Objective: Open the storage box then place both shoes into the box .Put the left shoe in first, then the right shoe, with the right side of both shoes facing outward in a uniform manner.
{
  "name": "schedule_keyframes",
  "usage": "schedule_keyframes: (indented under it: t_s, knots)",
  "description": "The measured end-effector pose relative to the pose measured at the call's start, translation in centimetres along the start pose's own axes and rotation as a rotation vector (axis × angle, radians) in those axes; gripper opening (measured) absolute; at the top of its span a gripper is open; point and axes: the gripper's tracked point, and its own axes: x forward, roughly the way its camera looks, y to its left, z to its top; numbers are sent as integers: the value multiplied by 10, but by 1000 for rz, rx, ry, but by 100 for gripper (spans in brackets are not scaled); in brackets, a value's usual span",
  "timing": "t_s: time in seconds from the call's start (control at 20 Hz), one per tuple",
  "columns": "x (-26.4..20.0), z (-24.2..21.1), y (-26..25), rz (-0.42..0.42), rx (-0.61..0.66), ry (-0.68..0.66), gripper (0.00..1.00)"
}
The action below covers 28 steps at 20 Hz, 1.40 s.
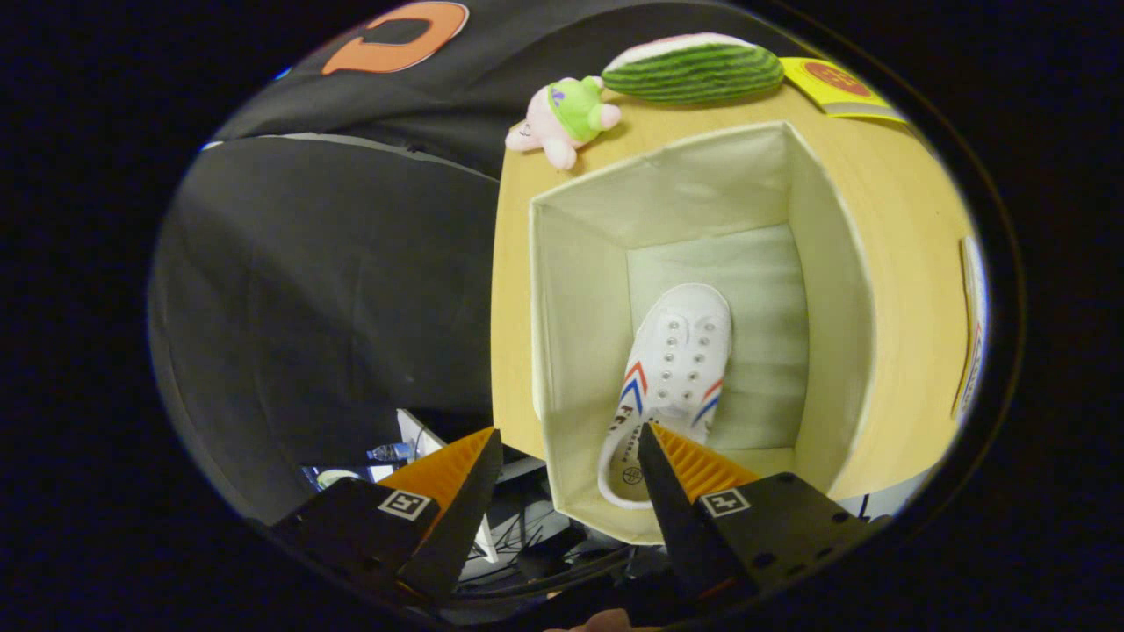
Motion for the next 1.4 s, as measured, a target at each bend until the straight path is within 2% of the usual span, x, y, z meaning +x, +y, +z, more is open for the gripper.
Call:
schedule_keyframes:
  t_s: [0.4, 0.85, 1.05, 1.4]
  knots:
    - [-52, 21, 8, -88, -212, -158, 96]
    - [-151, 42, -39, -266, -414, -377, 97]
    - [-199, 39, -96, -313, -346, -394, 97]
    - [-270, 25, -248, -429, -190, -381, 97]
